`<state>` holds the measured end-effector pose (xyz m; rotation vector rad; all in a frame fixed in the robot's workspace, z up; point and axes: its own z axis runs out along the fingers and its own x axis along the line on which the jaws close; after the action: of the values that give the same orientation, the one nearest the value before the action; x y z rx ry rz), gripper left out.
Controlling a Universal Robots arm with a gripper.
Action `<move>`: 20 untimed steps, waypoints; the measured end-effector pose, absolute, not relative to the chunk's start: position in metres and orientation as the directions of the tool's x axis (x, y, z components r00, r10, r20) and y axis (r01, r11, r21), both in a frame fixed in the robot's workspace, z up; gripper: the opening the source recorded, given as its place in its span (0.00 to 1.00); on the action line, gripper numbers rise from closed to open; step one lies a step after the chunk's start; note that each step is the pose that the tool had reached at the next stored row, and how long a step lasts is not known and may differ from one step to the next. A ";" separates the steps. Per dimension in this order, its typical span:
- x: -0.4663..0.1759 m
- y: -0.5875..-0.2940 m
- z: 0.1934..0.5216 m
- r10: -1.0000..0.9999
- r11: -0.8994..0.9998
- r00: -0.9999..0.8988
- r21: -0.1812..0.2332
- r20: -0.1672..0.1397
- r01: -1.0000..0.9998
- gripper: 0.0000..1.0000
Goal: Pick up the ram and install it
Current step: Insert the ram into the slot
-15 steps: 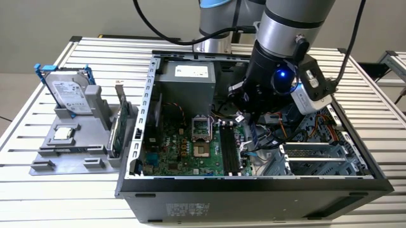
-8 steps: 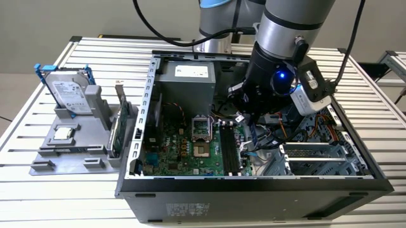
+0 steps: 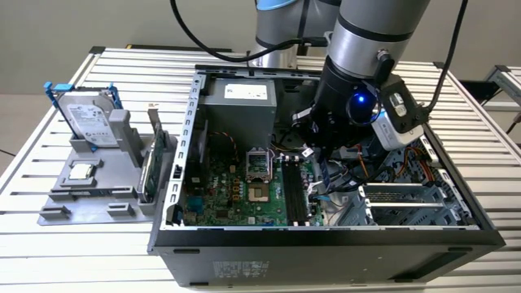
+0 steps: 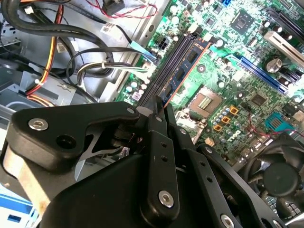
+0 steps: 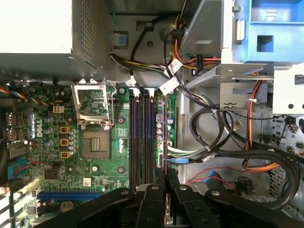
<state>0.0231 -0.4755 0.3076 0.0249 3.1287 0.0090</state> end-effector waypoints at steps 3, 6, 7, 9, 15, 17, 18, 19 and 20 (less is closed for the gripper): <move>0.023 -0.476 0.308 0.016 1.000 -1.000 0.006 -0.013 0.016 0.00; 0.023 -0.476 0.308 0.016 1.000 -1.000 0.006 -0.013 0.016 0.00; 0.023 -0.476 0.307 0.016 1.000 -1.000 0.006 -0.013 0.016 0.00; 0.023 -0.476 0.307 0.016 1.000 -1.000 0.006 -0.013 0.016 0.00; 0.023 -0.476 0.303 0.016 1.000 -1.000 0.006 -0.013 0.016 0.00; 0.023 -0.475 0.299 0.016 1.000 -1.000 0.006 -0.013 0.016 0.00; 0.023 -0.475 0.297 0.016 1.000 -1.000 0.006 -0.013 0.016 0.00; 0.023 -0.475 0.295 0.016 1.000 -1.000 0.006 -0.013 0.016 0.00; 0.023 -0.475 0.294 0.016 1.000 -1.000 0.006 -0.013 0.016 0.00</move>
<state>0.0229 -0.4747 0.2935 0.0250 3.1287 0.0095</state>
